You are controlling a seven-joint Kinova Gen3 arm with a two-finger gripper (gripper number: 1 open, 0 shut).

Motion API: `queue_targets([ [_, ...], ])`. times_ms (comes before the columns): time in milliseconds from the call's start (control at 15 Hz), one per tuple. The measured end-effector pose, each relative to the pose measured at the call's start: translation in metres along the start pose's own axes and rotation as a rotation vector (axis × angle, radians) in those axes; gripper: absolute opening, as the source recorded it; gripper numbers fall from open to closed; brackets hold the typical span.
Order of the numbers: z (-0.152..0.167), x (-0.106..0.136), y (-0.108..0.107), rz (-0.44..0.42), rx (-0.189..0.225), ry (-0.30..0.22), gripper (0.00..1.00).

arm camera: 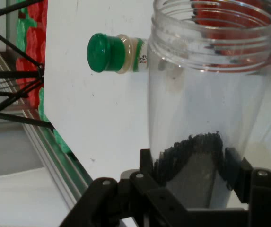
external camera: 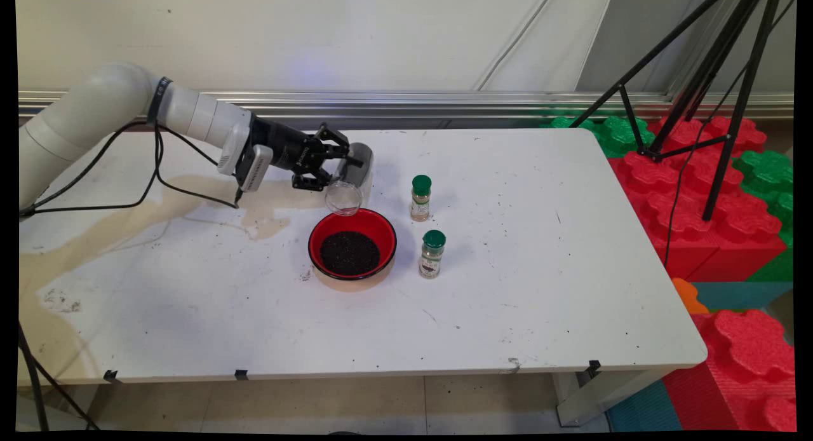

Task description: Pour the black seasoning powder in the red bowl

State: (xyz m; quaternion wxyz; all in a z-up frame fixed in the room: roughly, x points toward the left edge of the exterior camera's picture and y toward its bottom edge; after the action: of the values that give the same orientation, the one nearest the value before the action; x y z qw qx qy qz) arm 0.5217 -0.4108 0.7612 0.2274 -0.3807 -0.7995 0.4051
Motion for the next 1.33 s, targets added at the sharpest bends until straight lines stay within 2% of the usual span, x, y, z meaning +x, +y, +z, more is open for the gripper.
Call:
queue_targets([
  [667, -0.002, 0.009, -0.009, 0.241, 0.012, -0.033, 0.00],
  [1333, -0.003, 0.021, -0.020, 0.395, 0.049, -0.062, 0.00],
])
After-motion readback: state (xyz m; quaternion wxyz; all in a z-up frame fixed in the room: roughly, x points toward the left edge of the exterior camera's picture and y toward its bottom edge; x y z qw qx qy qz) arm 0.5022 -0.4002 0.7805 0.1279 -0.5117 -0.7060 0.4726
